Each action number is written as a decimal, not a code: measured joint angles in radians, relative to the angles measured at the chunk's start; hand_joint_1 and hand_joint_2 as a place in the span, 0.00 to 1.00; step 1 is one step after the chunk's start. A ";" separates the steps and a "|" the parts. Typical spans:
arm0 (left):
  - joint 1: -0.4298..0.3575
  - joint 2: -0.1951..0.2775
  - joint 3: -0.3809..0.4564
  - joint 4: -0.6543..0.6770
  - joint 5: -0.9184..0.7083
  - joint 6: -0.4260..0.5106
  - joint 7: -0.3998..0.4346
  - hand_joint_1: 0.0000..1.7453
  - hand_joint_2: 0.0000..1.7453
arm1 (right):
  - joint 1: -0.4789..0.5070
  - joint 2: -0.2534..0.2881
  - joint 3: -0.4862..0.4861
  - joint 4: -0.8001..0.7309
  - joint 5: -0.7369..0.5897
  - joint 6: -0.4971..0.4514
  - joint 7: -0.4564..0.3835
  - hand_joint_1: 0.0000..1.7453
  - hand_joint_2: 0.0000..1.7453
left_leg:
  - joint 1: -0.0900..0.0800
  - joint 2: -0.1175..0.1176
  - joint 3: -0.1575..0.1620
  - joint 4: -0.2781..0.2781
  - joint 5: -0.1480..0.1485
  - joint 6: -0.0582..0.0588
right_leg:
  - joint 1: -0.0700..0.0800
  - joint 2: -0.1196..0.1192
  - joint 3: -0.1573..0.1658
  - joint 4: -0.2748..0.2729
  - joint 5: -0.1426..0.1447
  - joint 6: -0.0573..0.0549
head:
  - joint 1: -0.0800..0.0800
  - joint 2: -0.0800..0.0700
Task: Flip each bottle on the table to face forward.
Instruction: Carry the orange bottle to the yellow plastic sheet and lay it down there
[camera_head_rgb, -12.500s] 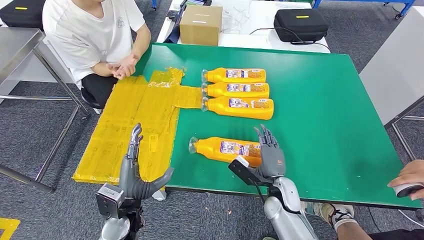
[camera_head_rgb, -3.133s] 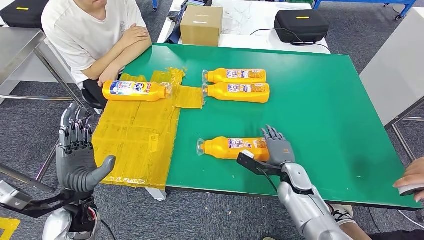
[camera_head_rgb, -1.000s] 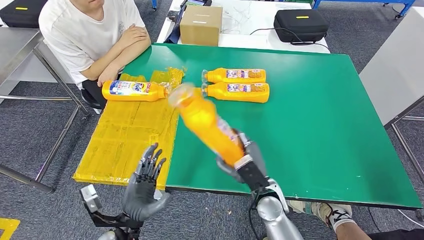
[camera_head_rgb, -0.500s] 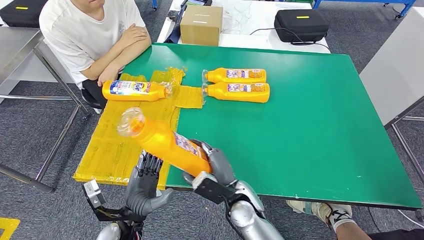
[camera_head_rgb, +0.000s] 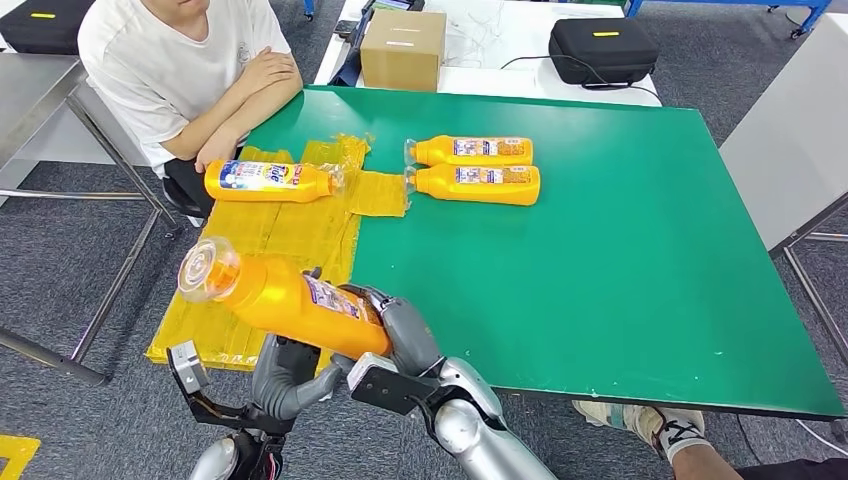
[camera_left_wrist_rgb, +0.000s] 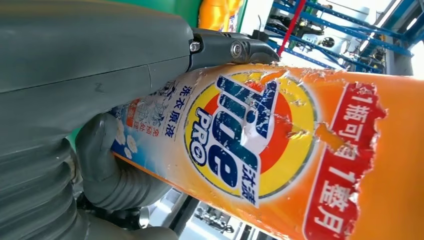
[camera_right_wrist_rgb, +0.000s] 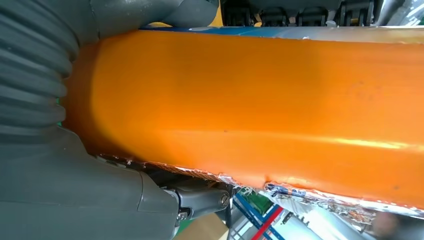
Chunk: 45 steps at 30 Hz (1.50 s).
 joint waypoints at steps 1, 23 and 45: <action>0.001 0.000 0.000 0.002 0.004 -0.001 -0.009 0.00 1.00 | -0.005 0.000 0.004 0.009 -0.003 0.000 0.000 1.00 1.00 | 0.000 0.000 0.000 0.000 0.000 0.000 | 0.000 0.000 0.000 0.000 0.000 0.000 | 0.000 0.000; 0.011 -0.004 0.031 -0.025 -0.045 0.132 0.003 0.94 1.00 | -0.060 0.046 0.110 0.182 0.117 -0.084 0.049 1.00 1.00 | 0.000 0.001 0.000 0.000 0.000 0.000 | 0.000 0.000 -0.001 0.000 0.000 0.000 | -0.002 0.000; -0.057 0.006 0.054 -0.024 -0.123 0.309 0.007 1.00 1.00 | -0.021 0.078 0.130 0.215 0.081 -0.309 0.024 0.00 0.00 | 0.000 0.001 0.000 0.000 0.000 0.000 | 0.000 0.000 -0.001 0.000 0.000 0.000 | -0.002 0.000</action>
